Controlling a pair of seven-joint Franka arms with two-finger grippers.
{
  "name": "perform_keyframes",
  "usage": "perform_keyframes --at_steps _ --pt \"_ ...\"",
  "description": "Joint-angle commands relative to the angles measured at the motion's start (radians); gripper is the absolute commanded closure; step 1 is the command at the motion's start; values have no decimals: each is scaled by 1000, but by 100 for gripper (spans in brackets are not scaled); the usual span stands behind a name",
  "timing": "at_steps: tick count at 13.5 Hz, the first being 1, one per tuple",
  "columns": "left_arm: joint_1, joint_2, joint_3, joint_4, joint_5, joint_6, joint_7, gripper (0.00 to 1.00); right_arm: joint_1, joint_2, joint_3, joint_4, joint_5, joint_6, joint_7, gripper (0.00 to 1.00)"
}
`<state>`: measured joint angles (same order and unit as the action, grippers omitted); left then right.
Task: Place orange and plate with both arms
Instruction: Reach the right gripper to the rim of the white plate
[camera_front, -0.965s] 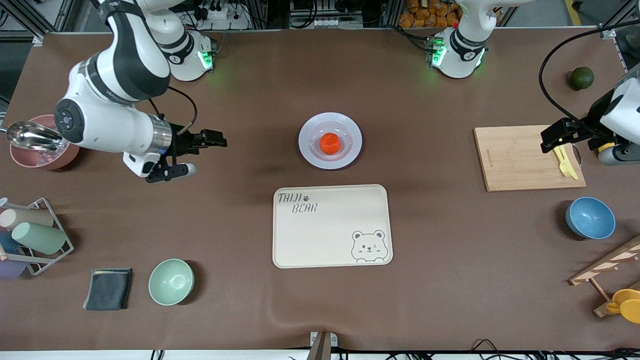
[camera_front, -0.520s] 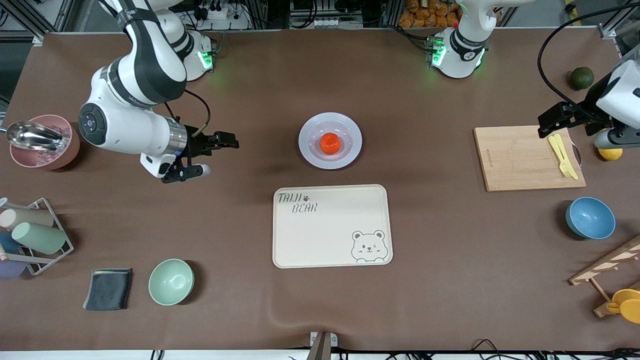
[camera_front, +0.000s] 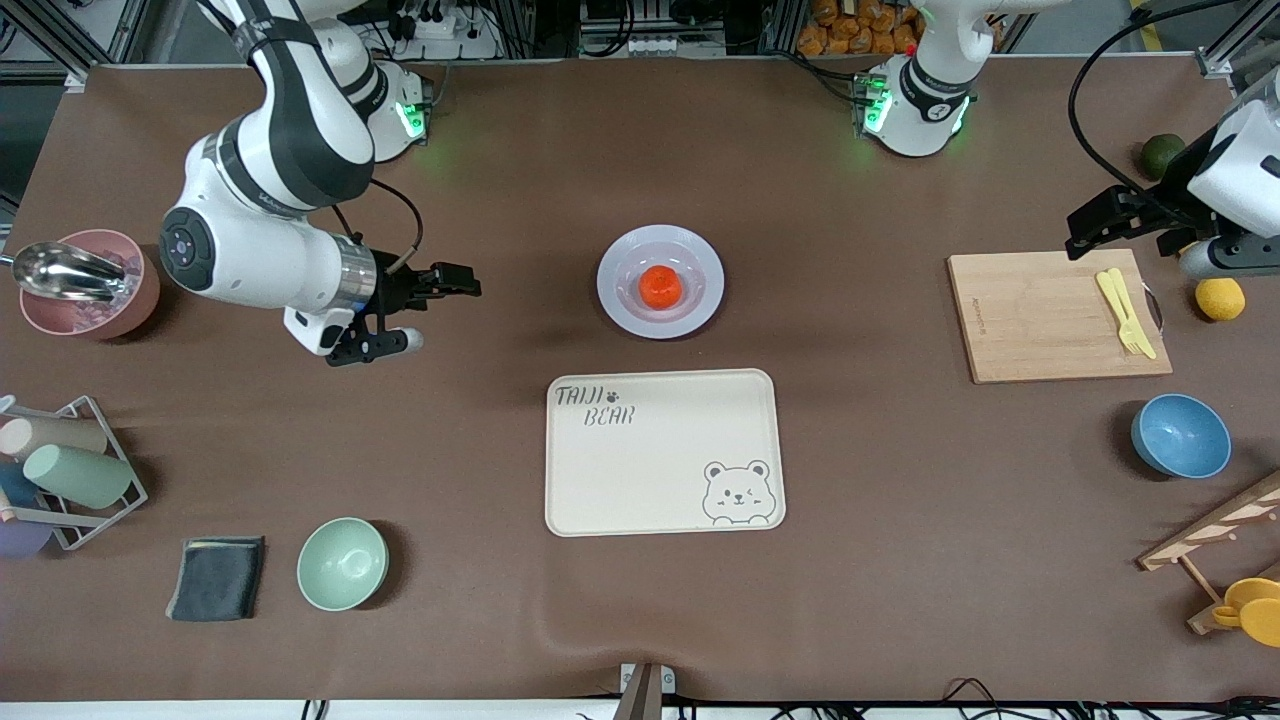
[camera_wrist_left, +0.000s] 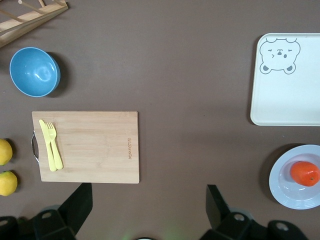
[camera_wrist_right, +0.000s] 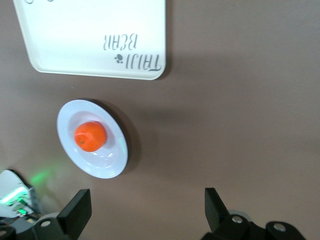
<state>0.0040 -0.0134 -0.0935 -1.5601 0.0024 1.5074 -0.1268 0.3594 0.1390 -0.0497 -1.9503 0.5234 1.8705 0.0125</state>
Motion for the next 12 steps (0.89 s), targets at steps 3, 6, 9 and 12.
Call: perform_keyframes --at_steps 3,6,9,12 --pt "8 -29 -6 -26 -21 -1 3 0 36 39 -7 -21 130 12 15 0" --pt "7 -25 -6 -24 -21 1 1 0 56 45 -7 -22 139 33 15 0" --pt "5 -19 -6 -28 -21 2 1 0 58 51 -7 -22 139 35 15 0" --pt "4 -11 -6 -28 -21 2 1 0 69 56 -6 -28 142 42 15 0"
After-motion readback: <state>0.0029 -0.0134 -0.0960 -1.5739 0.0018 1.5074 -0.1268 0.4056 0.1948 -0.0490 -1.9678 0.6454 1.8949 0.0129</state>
